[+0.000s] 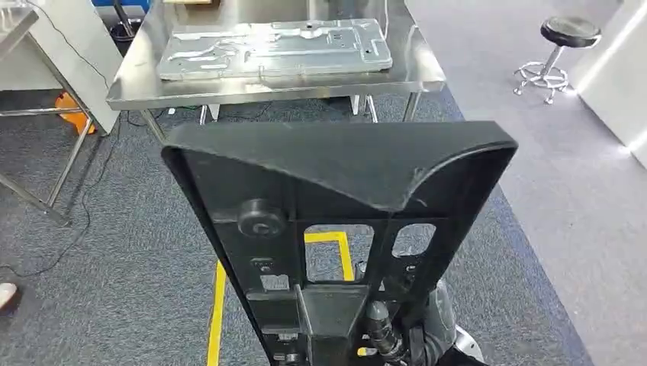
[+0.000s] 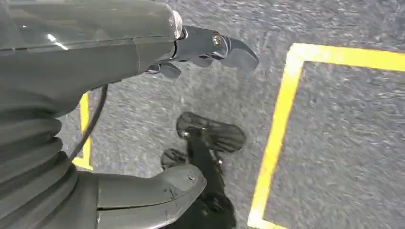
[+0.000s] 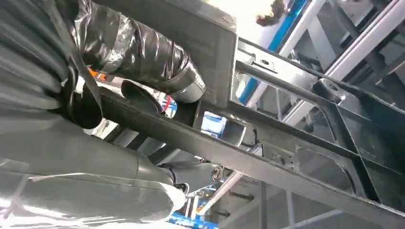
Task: Take the parts from the cabinet and place them on the table.
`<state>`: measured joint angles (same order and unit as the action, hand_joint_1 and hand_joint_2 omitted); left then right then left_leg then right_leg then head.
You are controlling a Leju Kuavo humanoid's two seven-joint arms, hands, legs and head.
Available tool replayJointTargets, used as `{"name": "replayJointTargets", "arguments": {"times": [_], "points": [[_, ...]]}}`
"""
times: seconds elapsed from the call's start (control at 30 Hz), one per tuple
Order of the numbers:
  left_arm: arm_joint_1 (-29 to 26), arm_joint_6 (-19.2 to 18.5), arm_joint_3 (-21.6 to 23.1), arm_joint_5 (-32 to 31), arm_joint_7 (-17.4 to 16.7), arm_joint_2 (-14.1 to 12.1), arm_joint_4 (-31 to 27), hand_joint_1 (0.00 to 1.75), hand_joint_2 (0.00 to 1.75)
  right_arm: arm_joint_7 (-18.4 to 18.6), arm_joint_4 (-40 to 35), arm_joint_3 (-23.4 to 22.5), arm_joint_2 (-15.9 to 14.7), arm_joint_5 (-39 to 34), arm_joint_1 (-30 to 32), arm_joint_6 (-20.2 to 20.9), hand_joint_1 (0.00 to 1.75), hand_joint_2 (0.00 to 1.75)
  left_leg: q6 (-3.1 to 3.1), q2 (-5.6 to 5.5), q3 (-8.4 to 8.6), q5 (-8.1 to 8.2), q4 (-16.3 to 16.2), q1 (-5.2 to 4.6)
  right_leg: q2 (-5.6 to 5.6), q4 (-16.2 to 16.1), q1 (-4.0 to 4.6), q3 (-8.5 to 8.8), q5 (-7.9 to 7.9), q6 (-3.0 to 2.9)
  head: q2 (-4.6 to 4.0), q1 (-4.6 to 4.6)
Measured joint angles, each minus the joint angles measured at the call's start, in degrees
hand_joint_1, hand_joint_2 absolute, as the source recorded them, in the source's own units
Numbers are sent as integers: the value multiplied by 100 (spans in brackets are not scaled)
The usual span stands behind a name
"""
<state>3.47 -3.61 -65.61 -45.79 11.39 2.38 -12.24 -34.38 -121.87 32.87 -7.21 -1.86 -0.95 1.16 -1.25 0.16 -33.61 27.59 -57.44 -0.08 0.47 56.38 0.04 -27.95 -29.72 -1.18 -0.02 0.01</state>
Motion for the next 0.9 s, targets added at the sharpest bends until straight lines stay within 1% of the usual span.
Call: {"name": "replayJointTargets", "arguments": {"times": [0.03, 0.07, 0.1, 0.13, 0.17, 0.2, 0.23, 0.27, 0.3, 0.33, 0.37, 0.4, 0.43, 0.47, 0.5, 0.53, 0.57, 0.6, 0.63, 0.67, 0.7, 0.73, 0.77, 0.8, 0.83, 0.87, 0.9], "points": [[-13, 0, -4, 0, -2, 0, 0, 0, 175, 0, 0, 0, 0, -9, 1, 0, 175, 175, -38, -5, 37, -86, -10, -1, -5, -1, -15, -32, -12, 53, 0, -7], [-42, 0, -13, 0, 0, -2, 0, 0, 175, 0, 0, 0, -2, -9, 12, 0, 175, 175, -68, -5, 8, -123, 29, -4, -4, 43, -7, 17, -6, 84, 0, -5], [-57, 2, -26, 0, 0, -4, 0, 0, 175, -2, -2, 0, -13, -9, 18, -2, 175, 175, -103, -7, 55, -108, 41, 19, -4, 54, 5, 30, 13, 114, 0, 0], [-46, 2, -31, 0, 0, 0, 0, 0, 175, -4, -2, 0, -18, -6, 17, -4, 175, 175, -128, -17, 193, -130, 83, 67, -14, 126, 21, -3, -7, 134, 0, -7], [-41, 0, -31, 2, 4, 4, 0, 0, 175, -4, -2, -2, -28, 11, 25, -4, 175, 175, -153, -9, 241, -110, 131, 69, -40, 316, 5, -64, -46, 165, 0, 6], [-28, 0, -33, 0, 4, 2, 0, 0, 175, -15, -4, -4, -37, 20, 14, -4, 175, 175, -173, -11, 275, -85, 140, 77, -40, 729, 1, -319, -229, 196, 0, 4], [-19, 0, -37, 0, 7, 4, 0, 0, 175, -24, -2, -7, -52, 37, 20, -4, 175, 175, -177, -15, 289, -63, 138, 78, -39, 1183, -22, -617, -440, 233, 0, 2], [-15, 0, -44, 0, 7, 4, 0, 0, 175, -26, 0, -7, -66, 39, 36, -4, 175, 175, -182, -15, 313, -31, 138, 77, -40, 1576, -39, -895, -603, 250, 0, 2], [-18, 0, -50, 0, 7, 2, 0, 0, 175, -26, 0, -9, -81, 42, 53, -6, 175, 175, -173, -16, 345, 10, 138, 76, -41, 1894, -43, -1163, -708, 268, 0, 2], [-26, 2, -59, 0, 4, 2, 0, 0, 175, -28, 2, -11, -92, 44, 59, -6, 175, 175, -167, -17, 395, 51, 137, 78, -42, 1921, -47, -1277, -623, 274, 0, 2], [-31, 2, -70, 0, 4, 4, 0, 0, 175, -28, 2, -11, -101, 46, 62, -6, 175, 175, -157, -19, 462, 100, 137, 77, -43, 1690, -48, -1256, -370, 254, 0, 4], [-38, 0, -72, 0, 4, 4, 0, 0, 175, -28, 2, -13, -101, 46, 62, -6, 175, 175, -140, -56, 535, 148, 137, 77, -38, 1294, -47, -1130, -60, 221, 0, 2], [-31, 2, -72, 0, 4, 4, 0, 0, 175, -28, 2, -13, -103, 85, 63, -13, 175, 175, -103, -110, 617, 202, 138, 75, 13, 759, -40, -938, 315, 199, 0, 2], [-20, 0, -74, -2, 4, 9, 0, 0, 175, -24, 2, -20, -114, 172, 70, -33, 175, 175, -92, -121, 612, 250, 153, 85, 171, 294, -38, -802, 678, 171, 0, 4], [17, 0, -76, -2, 4, 20, 2, 0, 175, -24, 15, -31, -138, 210, 86, -35, 175, 175, -58, -169, 675, 279, 132, 72, 247, 227, -17, -794, 498, 142, 0, -1], [51, -2, -76, -2, 7, 22, 0, 0, 175, -15, 17, -48, -151, 238, 90, -35, 175, 175, -26, -199, 616, 301, 135, 79, 241, 179, -1, -771, 461, 107, 0, 11], [48, -2, -76, -8, 7, 20, 0, 0, 175, -2, 28, -72, -172, 251, 102, -35, 175, 175, 5, -232, 665, 294, 140, 85, 194, 146, 12, -767, 516, 73, 0, 10], [31, -9, -79, -9, 15, 22, 0, 0, 175, 9, 46, -94, -186, 254, 92, -33, 175, 175, 36, -242, 682, 264, 118, 69, 147, 130, 15, -728, 480, 35, 0, 6], [31, -17, -81, -9, 15, 15, 0, 0, 175, 15, 50, -116, -190, 256, 95, -30, 175, 175, 64, -259, 704, 299, 116, 74, 124, 109, -25, -643, 474, 5, 0, 10], [24, -17, -81, -13, 15, 15, 0, 0, 175, 33, 55, -129, -197, 271, 94, -22, 175, 175, 82, -170, 653, 343, -45, 85, 95, 66, -35, -558, 454, -26, 0, 8], [30, -20, -81, -11, 18, 20, 0, 0, 175, 46, 63, -146, -208, 271, 92, -6, 175, 175, 106, -95, 438, 404, -434, 86, 47, 54, -31, -499, 410, -78, 0, 6], [38, -35, -81, -7, 24, 20, 0, 0, 175, 44, 70, -155, -212, 252, 97, 0, 175, 175, 118, -81, 171, 552, -854, 86, 20, 54, -23, -469, 367, -89, 0, 8], [37, -35, -83, 0, 24, 17, 0, 0, 175, 33, 81, -164, -219, 240, 103, -4, 175, 175, 135, -69, -104, 753, -1260, 87, 3, 55, -16, -434, 326, -94, 0, 6], [23, -35, -83, 0, 26, 15, 0, 0, 175, 0, 83, -177, -221, 240, 116, -31, 175, 175, 148, -63, -336, 922, -1566, 86, -9, 56, -8, -396, 283, -100, 0, 6], [2, -35, -85, 2, 24, 17, 0, 0, 175, -50, 79, -203, -221, 245, 135, -63, 175, 175, 142, -60, -484, 951, -1679, 86, -9, 58, -3, -340, 236, -98, 0, 6], [-15, -35, -87, 7, 24, 17, 0, 0, 175, -131, 61, -245, -221, 256, 151, -114, 175, 175, 133, -59, -499, 801, -1529, 86, -8, 58, 1, -271, 185, -97, 0, 6], [-19, -35, -92, 7, 24, 17, 0, 0, 175, -205, 16, -282, -221, 312, 166, -163, 175, 175, 116, -59, -407, 510, -1164, 85, -6, 62, 9, -185, 132, -92, 0, 6]]}}
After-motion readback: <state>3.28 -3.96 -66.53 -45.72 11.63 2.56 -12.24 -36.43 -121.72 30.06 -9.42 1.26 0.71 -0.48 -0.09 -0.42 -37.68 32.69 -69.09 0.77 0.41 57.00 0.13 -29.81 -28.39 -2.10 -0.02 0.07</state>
